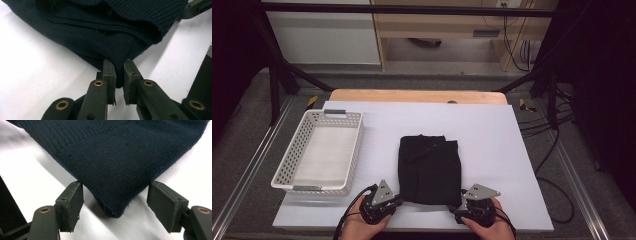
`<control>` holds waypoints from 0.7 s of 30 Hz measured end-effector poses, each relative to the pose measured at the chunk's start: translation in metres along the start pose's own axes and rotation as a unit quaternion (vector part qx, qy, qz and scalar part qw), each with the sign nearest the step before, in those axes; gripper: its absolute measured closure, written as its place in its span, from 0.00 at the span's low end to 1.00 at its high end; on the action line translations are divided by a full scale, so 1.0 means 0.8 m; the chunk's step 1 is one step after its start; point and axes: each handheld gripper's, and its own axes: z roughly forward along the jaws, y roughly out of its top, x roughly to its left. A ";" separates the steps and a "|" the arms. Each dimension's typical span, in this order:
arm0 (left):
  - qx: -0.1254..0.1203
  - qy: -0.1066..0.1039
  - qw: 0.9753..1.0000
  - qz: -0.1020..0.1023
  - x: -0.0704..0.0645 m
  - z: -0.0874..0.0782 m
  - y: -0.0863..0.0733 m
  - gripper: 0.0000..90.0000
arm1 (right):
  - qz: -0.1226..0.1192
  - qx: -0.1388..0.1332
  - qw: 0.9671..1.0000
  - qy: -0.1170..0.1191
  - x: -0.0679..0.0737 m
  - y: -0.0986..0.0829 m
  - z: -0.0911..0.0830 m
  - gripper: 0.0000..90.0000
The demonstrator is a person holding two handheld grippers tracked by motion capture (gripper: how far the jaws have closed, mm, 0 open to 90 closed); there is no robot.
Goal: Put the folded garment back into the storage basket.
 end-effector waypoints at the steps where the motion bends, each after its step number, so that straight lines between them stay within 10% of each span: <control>1: 0.000 0.000 1.000 0.000 0.000 0.000 0.000 0.92 | 0.000 0.000 1.000 0.000 0.000 0.000 0.000 0.33; 21: 0.002 -0.001 1.000 0.001 -0.001 -0.001 0.000 0.91 | -0.006 0.003 1.000 -0.006 0.001 0.001 0.002 0.35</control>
